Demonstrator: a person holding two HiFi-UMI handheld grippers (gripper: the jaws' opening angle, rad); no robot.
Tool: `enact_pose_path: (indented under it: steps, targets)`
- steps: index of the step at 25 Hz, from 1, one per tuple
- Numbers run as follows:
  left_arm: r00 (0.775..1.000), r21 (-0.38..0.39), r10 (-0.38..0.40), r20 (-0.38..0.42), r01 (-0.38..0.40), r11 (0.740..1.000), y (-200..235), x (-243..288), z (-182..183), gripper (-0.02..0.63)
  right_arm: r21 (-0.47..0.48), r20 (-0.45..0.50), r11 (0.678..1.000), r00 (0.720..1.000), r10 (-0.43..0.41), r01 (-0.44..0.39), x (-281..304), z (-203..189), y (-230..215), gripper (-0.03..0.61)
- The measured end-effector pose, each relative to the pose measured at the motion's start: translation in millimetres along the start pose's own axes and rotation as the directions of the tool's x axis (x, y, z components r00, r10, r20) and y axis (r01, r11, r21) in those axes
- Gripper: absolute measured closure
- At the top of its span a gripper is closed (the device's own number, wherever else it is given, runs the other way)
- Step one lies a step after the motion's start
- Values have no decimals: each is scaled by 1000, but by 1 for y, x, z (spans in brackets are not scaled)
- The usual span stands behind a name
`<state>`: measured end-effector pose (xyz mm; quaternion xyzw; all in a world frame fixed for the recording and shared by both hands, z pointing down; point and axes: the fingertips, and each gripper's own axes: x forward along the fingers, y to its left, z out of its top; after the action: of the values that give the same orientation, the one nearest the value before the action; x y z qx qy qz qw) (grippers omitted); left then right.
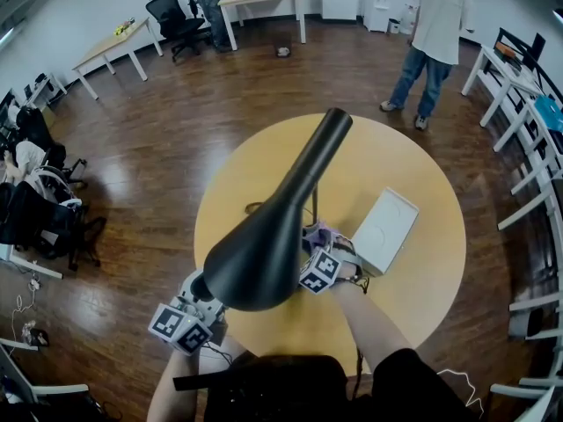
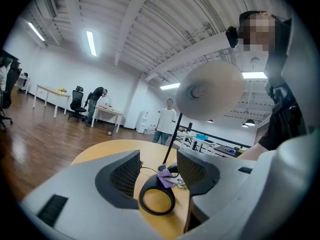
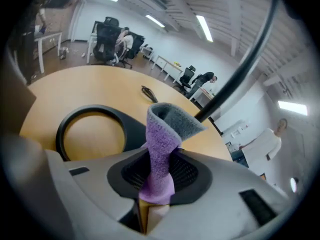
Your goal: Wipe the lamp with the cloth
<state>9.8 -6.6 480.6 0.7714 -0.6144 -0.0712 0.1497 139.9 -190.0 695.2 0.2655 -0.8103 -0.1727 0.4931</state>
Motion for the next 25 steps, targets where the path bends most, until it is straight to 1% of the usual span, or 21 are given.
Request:
enact_pose_path:
  steps: [2, 3, 6, 9, 12, 15, 19, 22, 25]
  targets:
    - [1000, -2, 3, 0, -3, 1000, -1, -2, -3, 385, -104, -33, 995, 999, 4, -7, 3, -6, 13, 477]
    - [1000, -2, 4, -1, -4, 1000, -1, -4, -4, 384, -135, -43, 991, 999, 4, -10, 5, -8, 18, 481]
    - [1000, -4, 4, 0, -4, 1000, 0, -6, -7, 384, -161, -81, 986, 996, 36, -49, 6, -10, 26, 485]
    - [1000, -10, 1, -5, -1, 1000, 0, -4, -10, 385, -110, -128, 985, 985, 119, -133, 1, -12, 30, 488]
    - [1000, -10, -8, -14, 8, 1000, -1, -1, -14, 385, -43, -130, 980, 973, 189, -196, -6, -18, 39, 488]
    - [1000, -12, -22, -15, 22, 1000, -5, 4, -15, 385, 19, -100, 975, 970, 222, -221, -11, -22, 44, 489]
    - [999, -7, -47, -10, 47, 999, -8, 9, -17, 385, 66, -91, 966, 963, 254, -249, -17, -27, 55, 489]
    - [998, -8, -63, -10, 63, 998, -11, 9, -19, 384, 110, -79, 951, 951, 298, -289, -26, -29, 70, 489]
    - [997, -11, -75, -13, 75, 997, -12, 8, -19, 385, 150, -58, 928, 934, 352, -341, -33, -31, 83, 488]
